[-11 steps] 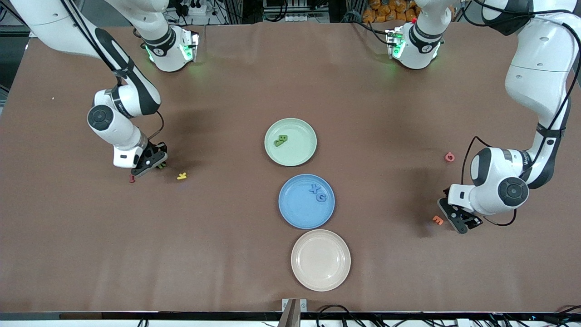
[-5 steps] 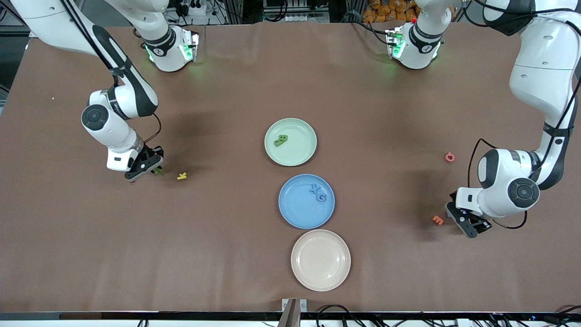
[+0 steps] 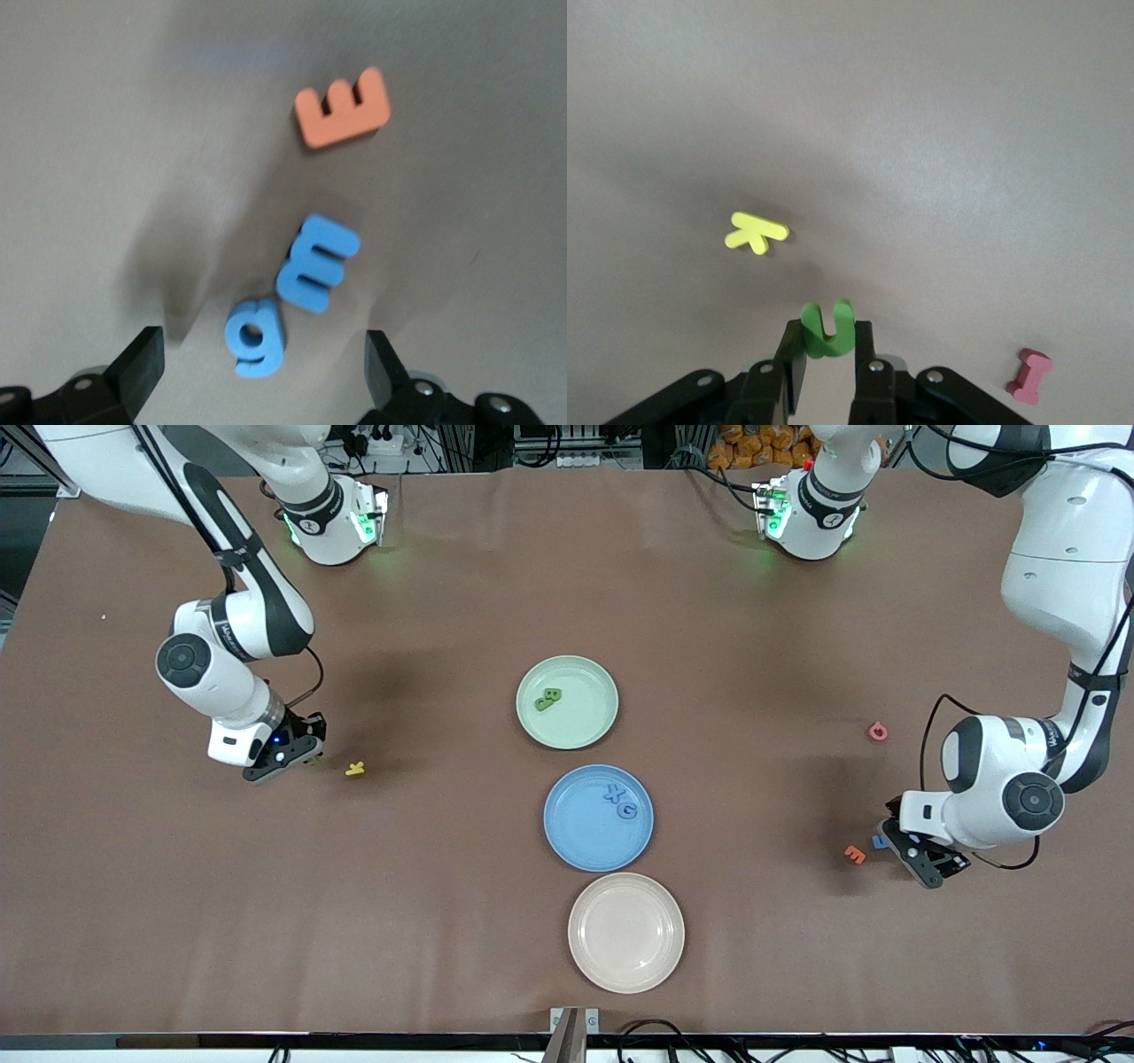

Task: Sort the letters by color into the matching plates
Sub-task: 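Drop u on the green plate with the right gripper while the left lifts g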

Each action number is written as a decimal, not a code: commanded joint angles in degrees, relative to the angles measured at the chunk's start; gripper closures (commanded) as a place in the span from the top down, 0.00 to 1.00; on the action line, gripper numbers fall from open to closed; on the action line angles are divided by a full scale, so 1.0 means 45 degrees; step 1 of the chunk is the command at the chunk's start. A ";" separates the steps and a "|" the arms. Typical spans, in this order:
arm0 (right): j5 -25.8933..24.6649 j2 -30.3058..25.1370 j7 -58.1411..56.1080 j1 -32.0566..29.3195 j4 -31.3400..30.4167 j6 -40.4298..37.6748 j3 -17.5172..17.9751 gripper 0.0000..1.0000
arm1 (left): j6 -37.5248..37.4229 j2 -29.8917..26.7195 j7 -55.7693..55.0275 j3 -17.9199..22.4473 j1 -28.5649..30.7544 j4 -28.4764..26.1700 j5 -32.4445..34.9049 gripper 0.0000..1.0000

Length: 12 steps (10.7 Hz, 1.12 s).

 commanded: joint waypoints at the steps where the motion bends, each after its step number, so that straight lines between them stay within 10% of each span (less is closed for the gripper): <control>1: 0.0633 -0.0345 0.0973 0.0381 0.0439 -0.0717 0.0150 0.00 | 0.0052 0.0118 -0.0161 -0.0063 0.0261 0.0124 0.0197 1.00; 10: 0.0633 0.0180 0.9249 0.2485 0.0907 -0.0776 0.3158 0.00 | 0.0208 0.0216 -0.0375 -0.0083 0.0066 0.0105 0.0197 1.00; 11: 0.0614 0.0453 1.0284 0.3110 0.1160 -0.0776 0.3159 0.00 | 0.0208 0.0216 -0.0550 -0.0102 0.0065 0.0105 0.0100 0.32; 12: 0.0614 0.0707 1.1203 0.3716 0.1395 -0.0776 0.3159 0.00 | 0.0208 0.0216 -0.0919 -0.0083 0.0085 0.0105 -0.0133 0.00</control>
